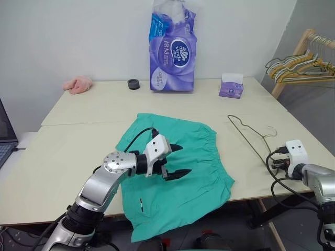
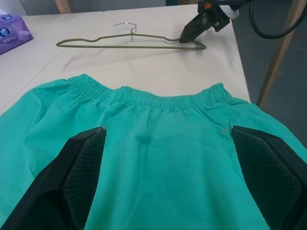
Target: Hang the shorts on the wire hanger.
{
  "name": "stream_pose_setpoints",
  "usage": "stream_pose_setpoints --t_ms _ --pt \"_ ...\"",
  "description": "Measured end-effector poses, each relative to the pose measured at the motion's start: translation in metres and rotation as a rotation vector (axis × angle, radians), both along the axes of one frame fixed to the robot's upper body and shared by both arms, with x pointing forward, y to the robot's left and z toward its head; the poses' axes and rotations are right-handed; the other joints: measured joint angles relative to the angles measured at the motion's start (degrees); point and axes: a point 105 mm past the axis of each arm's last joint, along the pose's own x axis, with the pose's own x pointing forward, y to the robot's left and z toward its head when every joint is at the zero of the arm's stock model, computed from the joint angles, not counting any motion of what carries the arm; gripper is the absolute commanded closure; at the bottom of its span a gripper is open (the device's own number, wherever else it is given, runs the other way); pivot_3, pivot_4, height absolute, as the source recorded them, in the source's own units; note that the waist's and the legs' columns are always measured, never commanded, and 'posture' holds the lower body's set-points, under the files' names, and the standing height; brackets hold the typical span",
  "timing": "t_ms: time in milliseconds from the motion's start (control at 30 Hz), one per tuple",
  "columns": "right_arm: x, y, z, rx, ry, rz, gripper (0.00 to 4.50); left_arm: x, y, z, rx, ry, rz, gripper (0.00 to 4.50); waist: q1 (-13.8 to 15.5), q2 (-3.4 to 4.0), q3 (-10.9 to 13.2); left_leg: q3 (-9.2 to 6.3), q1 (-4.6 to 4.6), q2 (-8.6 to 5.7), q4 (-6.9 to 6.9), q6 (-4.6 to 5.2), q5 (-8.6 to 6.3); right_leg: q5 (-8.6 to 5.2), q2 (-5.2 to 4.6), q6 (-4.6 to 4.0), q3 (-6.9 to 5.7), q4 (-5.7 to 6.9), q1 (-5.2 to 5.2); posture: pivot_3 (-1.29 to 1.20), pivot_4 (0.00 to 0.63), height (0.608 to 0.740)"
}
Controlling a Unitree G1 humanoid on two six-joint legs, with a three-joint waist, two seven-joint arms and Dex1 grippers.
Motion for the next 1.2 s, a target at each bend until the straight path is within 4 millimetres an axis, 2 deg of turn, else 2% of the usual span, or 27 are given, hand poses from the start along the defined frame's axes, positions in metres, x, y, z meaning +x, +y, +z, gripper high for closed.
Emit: stream_pose_setpoints --t_ms 167,367,467,533,633,767,933,1200 --pt "0.007 0.007 0.015 -0.145 -0.060 0.121 4.50 0.025 0.015 0.003 0.004 -0.005 0.114 0.05 0.0 0.59 0.3 0.02 -0.10 -0.06 0.00 0.00 0.00 -0.03 -0.01 0.07 0.02 0.04 -0.12 -0.05 0.020 0.740" --pt "0.021 0.026 0.063 -0.433 -0.238 0.373 4.50 0.067 0.039 0.027 -0.085 0.001 0.314 0.05 0.0 0.91 0.3 -0.04 -0.12 -0.10 0.00 0.03 -0.03 -0.10 -0.02 0.17 -0.04 0.04 -0.13 -0.05 0.017 0.740" --pt "0.025 0.039 0.073 -0.540 -0.306 0.485 4.50 0.082 0.052 0.035 -0.165 0.098 0.380 0.05 -0.1 0.91 0.3 -0.05 -0.13 -0.11 0.00 0.02 -0.03 -0.10 -0.01 0.17 -0.06 0.05 -0.14 -0.06 0.013 0.740" --pt "0.027 0.055 0.084 -0.655 -0.381 0.616 4.50 0.088 0.065 0.038 -0.205 0.191 0.399 0.05 -0.3 0.95 0.3 -0.05 -0.13 -0.12 -0.02 0.01 -0.03 -0.11 0.01 0.18 -0.08 0.06 -0.17 -0.07 0.011 0.740" --pt "0.030 0.075 0.106 -0.810 -0.523 0.767 4.50 0.087 0.081 0.032 -0.214 0.292 0.397 0.05 -1.1 0.97 0.3 -0.07 -0.13 -0.11 -0.02 -0.10 -0.06 -0.17 -0.01 0.15 -0.06 0.07 -0.18 -0.07 0.009 0.740" --pt "0.030 0.096 0.121 -0.895 -0.652 0.886 4.50 0.078 0.077 0.027 -0.234 0.387 0.316 0.05 -1.5 0.91 0.3 -0.10 -0.16 -0.11 0.01 -0.15 -0.06 -0.11 -0.06 0.03 -0.05 0.07 -0.18 -0.08 0.006 0.740" --pt "0.024 0.128 0.128 -0.938 -0.783 1.060 4.50 0.052 0.065 0.020 -0.173 0.465 0.140 0.05 -1.8 0.92 0.3 -0.11 -0.13 -0.07 -0.01 -0.21 -0.10 -0.09 -0.05 -0.25 -0.06 0.11 -0.19 -0.08 0.004 0.740" --pt "0.018 0.156 0.123 -0.886 -0.850 1.169 4.50 0.036 0.054 0.007 -0.093 0.477 0.018 0.05 -1.8 0.93 0.3 -0.11 -0.13 -0.07 -0.01 -0.21 -0.11 -0.11 -0.05 -0.31 -0.04 0.11 -0.19 -0.08 0.003 0.740"
